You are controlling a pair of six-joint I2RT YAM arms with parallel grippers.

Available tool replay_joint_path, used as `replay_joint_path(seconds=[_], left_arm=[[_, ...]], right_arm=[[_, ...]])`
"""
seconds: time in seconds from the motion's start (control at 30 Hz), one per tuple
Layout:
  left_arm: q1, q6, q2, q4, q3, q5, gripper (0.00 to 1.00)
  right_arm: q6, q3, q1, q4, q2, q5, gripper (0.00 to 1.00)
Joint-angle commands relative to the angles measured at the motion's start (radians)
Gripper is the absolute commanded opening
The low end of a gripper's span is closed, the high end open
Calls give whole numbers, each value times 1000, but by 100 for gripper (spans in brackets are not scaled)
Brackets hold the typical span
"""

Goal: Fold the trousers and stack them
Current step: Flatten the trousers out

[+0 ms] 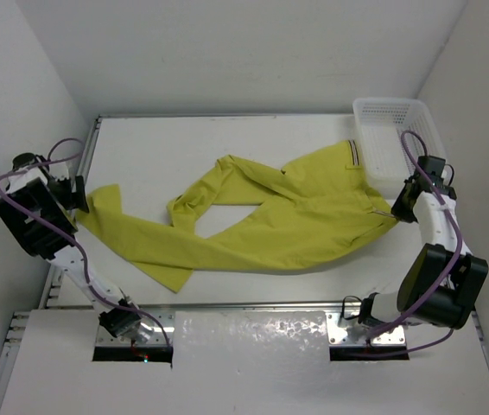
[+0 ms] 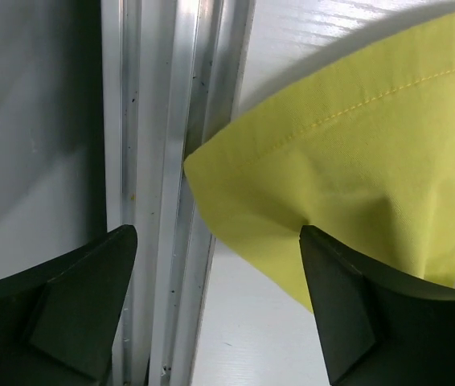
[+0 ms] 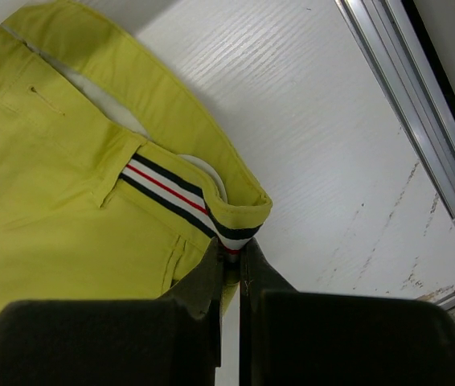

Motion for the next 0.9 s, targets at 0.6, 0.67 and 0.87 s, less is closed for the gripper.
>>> replay_joint_path(seconds=[0.6, 0.67, 0.87], left_arm=[[-92, 34, -15, -58, -180, 13, 0], [-82, 37, -33, -56, -187, 24, 0], [27, 93, -72, -117, -142, -8, 0]], right_arm=[[-10, -55, -8, 82, -76, -12, 0], [-4, -58, -9, 83, -73, -16, 0], [15, -57, -9, 79, -94, -28, 0]])
